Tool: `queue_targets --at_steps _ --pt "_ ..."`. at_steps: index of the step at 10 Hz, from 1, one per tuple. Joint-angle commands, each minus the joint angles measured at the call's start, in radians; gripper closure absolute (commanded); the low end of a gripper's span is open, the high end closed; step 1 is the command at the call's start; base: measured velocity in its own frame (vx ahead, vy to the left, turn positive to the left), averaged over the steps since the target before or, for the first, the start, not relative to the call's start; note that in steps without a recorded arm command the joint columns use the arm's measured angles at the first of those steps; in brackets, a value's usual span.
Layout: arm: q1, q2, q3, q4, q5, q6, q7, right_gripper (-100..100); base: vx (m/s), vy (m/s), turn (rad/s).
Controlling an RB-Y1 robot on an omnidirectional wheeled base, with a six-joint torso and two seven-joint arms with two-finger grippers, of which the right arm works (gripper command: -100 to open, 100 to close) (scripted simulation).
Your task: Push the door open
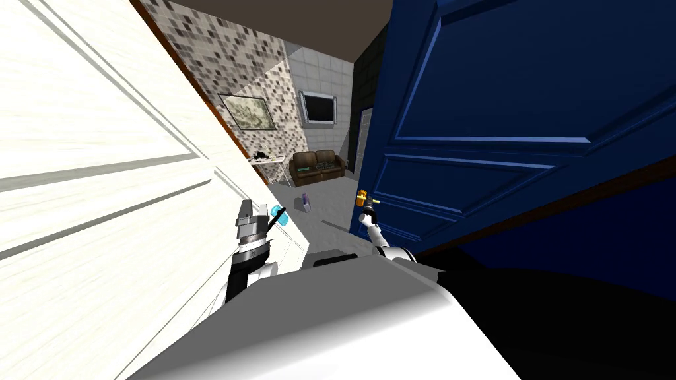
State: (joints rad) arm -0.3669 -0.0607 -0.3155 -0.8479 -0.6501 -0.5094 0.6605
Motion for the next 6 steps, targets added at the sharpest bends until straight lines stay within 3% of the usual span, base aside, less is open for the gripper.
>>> queue_targets --at_steps 1,6 --pt "-0.004 -0.004 -0.033 -0.011 -0.009 -0.02 0.028 100 0.137 -0.002 -0.038" --pt "-0.024 0.025 -0.089 0.006 -0.032 -0.055 0.084 100 0.129 -0.012 -0.032"
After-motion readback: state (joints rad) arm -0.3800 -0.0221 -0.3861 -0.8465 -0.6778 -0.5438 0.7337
